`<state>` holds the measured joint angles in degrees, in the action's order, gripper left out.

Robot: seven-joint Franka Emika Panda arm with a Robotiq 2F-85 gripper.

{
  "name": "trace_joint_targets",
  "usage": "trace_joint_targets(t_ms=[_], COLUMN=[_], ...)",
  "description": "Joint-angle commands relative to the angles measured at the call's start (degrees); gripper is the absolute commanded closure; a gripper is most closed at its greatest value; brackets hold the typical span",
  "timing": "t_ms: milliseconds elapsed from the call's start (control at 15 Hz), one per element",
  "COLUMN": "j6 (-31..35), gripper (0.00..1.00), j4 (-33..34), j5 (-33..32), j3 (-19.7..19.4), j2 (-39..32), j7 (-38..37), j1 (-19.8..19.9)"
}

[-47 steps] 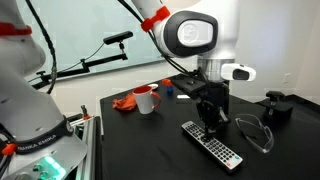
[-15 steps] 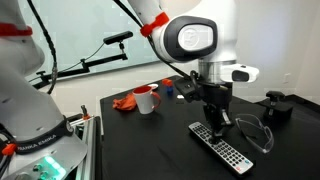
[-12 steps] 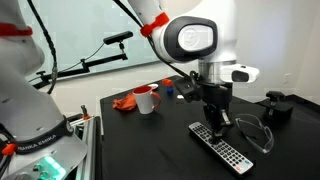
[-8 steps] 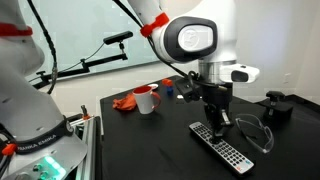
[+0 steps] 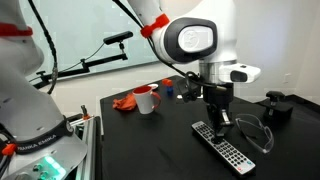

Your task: Press a button on the grey remote control.

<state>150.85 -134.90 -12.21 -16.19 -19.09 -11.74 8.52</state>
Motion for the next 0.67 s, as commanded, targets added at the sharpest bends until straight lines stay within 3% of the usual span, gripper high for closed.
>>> trace_joint_targets(t_ms=[0,600], j6=[1.38,0.94], gripper=[1.0,1.0], j4=[0.46,1.93], j5=[-0.85,-1.92], j3=[-1.11,-2.1], j2=[-1.64,-4.28], j7=[-2.56,-5.22], j1=[-1.33,-2.89])
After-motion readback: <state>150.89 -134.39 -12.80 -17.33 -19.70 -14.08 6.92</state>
